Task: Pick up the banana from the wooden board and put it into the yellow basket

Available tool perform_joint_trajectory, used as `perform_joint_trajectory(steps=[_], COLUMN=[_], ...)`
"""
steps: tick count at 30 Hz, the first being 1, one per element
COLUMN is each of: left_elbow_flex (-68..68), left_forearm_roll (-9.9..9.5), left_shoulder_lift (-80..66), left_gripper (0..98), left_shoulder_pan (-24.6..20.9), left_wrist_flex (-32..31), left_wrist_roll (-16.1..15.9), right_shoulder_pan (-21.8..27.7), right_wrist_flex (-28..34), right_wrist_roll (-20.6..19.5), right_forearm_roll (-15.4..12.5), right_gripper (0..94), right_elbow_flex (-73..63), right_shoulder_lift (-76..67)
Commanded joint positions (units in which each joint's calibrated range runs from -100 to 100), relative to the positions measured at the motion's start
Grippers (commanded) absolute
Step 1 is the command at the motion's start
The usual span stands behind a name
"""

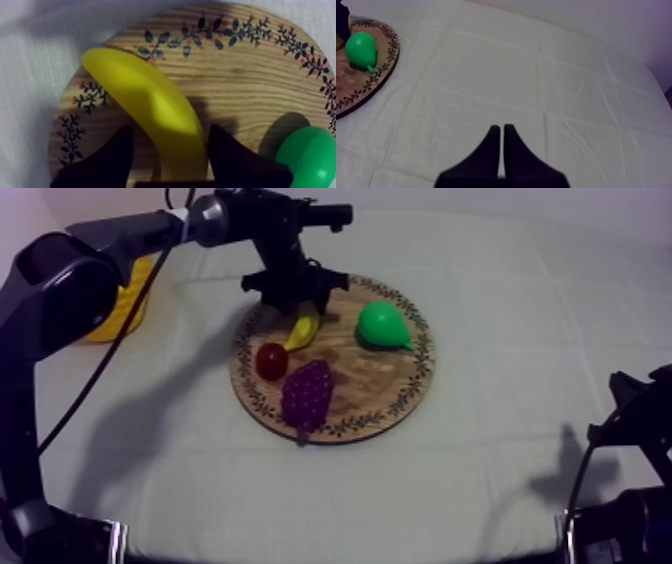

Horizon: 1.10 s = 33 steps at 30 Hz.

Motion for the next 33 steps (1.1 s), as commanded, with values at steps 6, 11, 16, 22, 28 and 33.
perform_joint_trajectory(steps=[6,11,16,22,28,33], left_elbow_flex=[1.1,1.9,2.9,2.3,1.6,3.0], left_forearm_roll=[-0.35,-0.25,-0.54,-2.2,-3.85,-5.66], left_shoulder_lift=[-0.8,-0.9,-2.6,-8.5,-17.7,-26.9], left_gripper=[36.7,29.8,24.8,23.3,23.4,23.4], left_shoulder_pan=[0.3,0.4,0.4,0.4,-0.4,-2.1], left_wrist_flex=[-0.3,-0.5,-0.5,2.3,4.6,6.1], left_wrist_roll=[0.6,0.9,1.3,1.9,1.6,1.3], right_shoulder_pan=[0.0,0.0,0.0,0.0,0.0,0.0], right_wrist_flex=[0.0,0.0,0.0,0.0,0.0,0.0], right_wrist_roll=[0.0,0.0,0.0,0.0,0.0,0.0], right_forearm_roll=[0.0,0.0,0.0,0.0,0.0,0.0], right_gripper=[0.6,0.6,0.6,0.6,0.6,0.6], right_elbow_flex=[0.0,0.0,0.0,0.0,0.0,0.0], right_shoulder_lift=[0.0,0.0,0.0,0.0,0.0,0.0])
